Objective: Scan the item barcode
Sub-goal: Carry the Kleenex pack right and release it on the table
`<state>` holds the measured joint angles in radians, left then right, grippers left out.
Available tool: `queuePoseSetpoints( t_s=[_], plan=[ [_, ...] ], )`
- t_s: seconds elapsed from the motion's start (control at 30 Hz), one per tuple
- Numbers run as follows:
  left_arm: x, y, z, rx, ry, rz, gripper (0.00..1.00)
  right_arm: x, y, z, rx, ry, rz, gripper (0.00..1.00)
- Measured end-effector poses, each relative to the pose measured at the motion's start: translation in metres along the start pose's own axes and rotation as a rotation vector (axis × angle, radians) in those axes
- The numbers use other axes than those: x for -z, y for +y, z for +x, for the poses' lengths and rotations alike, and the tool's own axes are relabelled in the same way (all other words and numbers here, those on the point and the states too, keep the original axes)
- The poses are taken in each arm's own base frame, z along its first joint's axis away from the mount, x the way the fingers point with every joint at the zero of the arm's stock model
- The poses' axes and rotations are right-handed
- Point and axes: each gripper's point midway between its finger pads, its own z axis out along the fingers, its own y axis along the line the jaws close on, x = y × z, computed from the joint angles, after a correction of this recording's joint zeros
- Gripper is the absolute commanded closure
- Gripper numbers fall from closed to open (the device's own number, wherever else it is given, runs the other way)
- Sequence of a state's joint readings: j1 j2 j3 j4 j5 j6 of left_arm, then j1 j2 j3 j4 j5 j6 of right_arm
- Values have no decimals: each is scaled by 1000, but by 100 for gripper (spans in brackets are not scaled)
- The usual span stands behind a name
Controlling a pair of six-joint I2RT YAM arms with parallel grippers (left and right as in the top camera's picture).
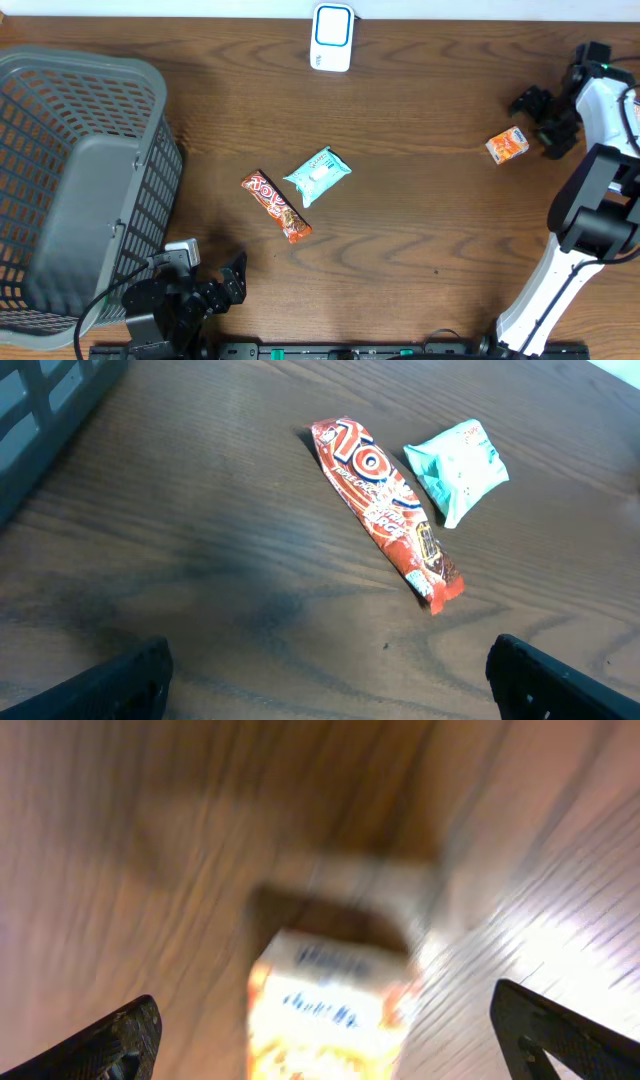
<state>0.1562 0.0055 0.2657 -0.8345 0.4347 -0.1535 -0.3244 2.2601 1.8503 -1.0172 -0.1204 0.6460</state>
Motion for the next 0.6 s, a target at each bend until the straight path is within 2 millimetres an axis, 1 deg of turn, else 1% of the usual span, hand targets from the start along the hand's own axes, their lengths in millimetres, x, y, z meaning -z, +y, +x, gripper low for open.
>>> queuePoseSetpoints(
  t_s=[0.07, 0.2, 0.3, 0.4, 0.5, 0.53, 0.57, 0.6],
  plan=[
    [0, 0, 0, 0, 0, 0, 2, 0, 8, 8, -45, 29, -28, 1],
    [0, 0, 0, 0, 0, 0, 2, -2, 16, 17, -78, 39, -22, 1],
    [0, 0, 0, 0, 0, 0, 2, -5, 17, 22, -74, 31, 4, 11],
    [0, 0, 0, 0, 0, 0, 2, -13, 11, 28, -68, 18, 54, 21],
    [0, 0, 0, 0, 0, 0, 2, -23, 1, 33, -56, -7, 119, 31],
    [0, 0, 0, 0, 0, 0, 2, -27, -3, 32, -51, -29, 138, 37],
    [0, 0, 0, 0, 0, 0, 2, -29, -5, 30, -50, -43, 148, 47],
    [0, 0, 0, 0, 0, 0, 2, -31, -9, 28, -47, -57, 164, 55]
  ],
)
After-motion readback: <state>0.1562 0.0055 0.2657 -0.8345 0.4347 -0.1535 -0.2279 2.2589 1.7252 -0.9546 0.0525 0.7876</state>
